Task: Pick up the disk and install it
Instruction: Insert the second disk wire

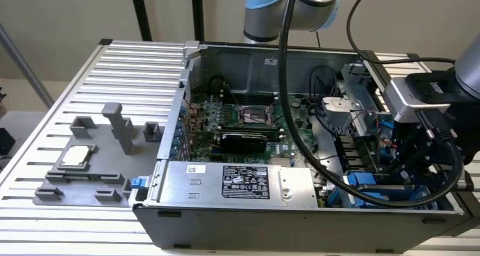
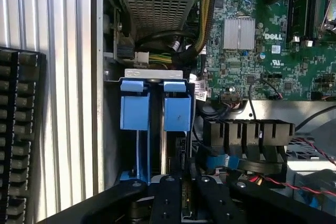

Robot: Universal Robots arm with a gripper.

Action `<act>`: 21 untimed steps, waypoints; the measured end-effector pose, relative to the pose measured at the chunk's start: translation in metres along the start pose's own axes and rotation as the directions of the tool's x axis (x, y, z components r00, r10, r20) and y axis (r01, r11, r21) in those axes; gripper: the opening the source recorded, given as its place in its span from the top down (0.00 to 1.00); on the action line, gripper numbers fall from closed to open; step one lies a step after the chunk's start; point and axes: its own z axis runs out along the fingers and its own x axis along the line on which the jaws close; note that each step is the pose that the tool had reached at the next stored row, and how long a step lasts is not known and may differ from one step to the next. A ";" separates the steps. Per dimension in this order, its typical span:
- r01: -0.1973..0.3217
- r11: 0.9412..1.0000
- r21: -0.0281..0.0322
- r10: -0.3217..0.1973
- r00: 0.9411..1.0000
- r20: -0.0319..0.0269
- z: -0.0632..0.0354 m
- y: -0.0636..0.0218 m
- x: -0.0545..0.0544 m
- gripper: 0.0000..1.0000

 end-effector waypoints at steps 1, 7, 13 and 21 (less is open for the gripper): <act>-0.001 1.000 0.000 0.001 1.000 -0.004 0.0001 0.0001 0.000 1.00; -0.007 1.000 0.001 0.007 1.000 -0.028 0.0011 0.0007 -0.003 1.00; -0.010 1.000 0.001 0.011 0.999 -0.031 0.0032 0.0008 -0.008 1.00; -0.011 1.000 0.001 0.011 0.999 -0.033 0.0050 -0.0004 -0.008 1.00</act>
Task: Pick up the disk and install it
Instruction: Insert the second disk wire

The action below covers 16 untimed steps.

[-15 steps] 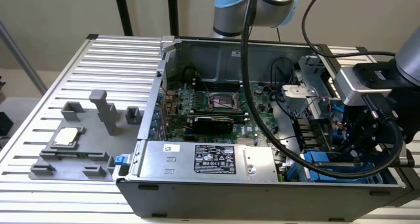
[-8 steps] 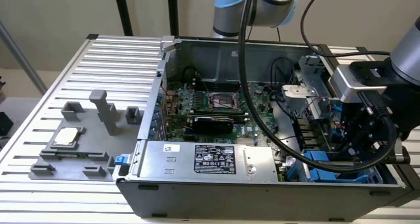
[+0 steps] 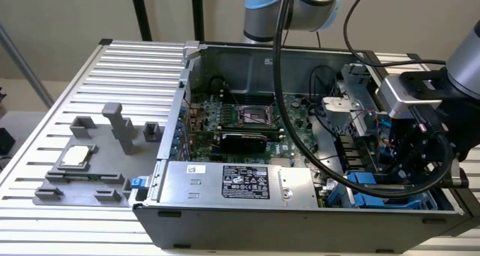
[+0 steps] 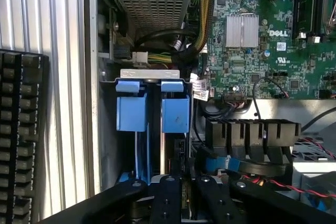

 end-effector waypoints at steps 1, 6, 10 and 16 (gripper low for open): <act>0.000 1.000 0.000 0.000 1.000 0.000 0.0002 -0.0001 0.000 1.00; -0.002 1.000 0.000 0.002 1.000 0.001 0.0004 -0.0001 0.000 1.00; -0.002 1.000 0.000 0.002 1.000 0.000 -0.0136 -0.0004 0.000 1.00; -0.002 1.000 0.000 0.002 1.000 0.001 -0.0191 -0.0005 -0.001 1.00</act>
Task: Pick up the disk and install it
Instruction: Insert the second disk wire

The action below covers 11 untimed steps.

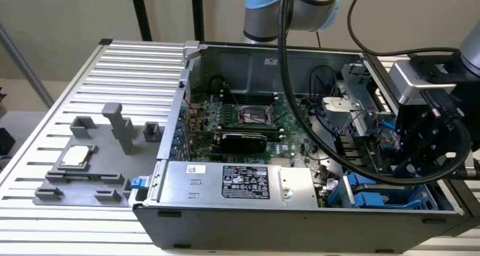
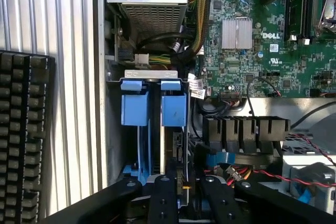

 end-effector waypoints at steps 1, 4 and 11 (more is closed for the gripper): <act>0.000 1.000 0.000 0.000 1.000 0.000 0.0000 0.0000 0.000 1.00; 0.000 1.000 0.000 0.000 1.000 0.000 0.0000 0.0000 0.000 1.00; 0.000 1.000 0.000 0.000 1.000 0.000 -0.0001 0.0000 0.000 1.00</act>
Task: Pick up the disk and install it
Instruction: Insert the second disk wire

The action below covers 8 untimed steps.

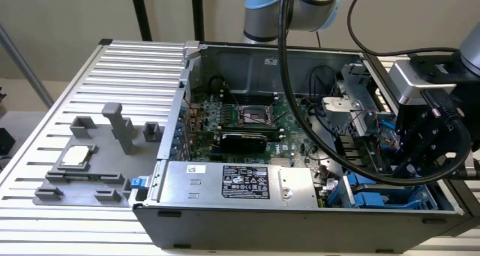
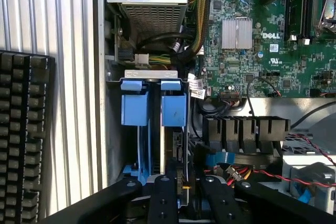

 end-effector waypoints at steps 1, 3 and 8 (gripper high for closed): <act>0.000 1.000 0.000 0.000 1.000 0.000 0.0000 0.0000 0.000 1.00; 0.000 1.000 0.000 0.000 1.000 0.000 0.0000 0.0000 0.000 1.00; 0.000 1.000 0.000 0.000 1.000 0.000 0.0000 0.0000 0.000 1.00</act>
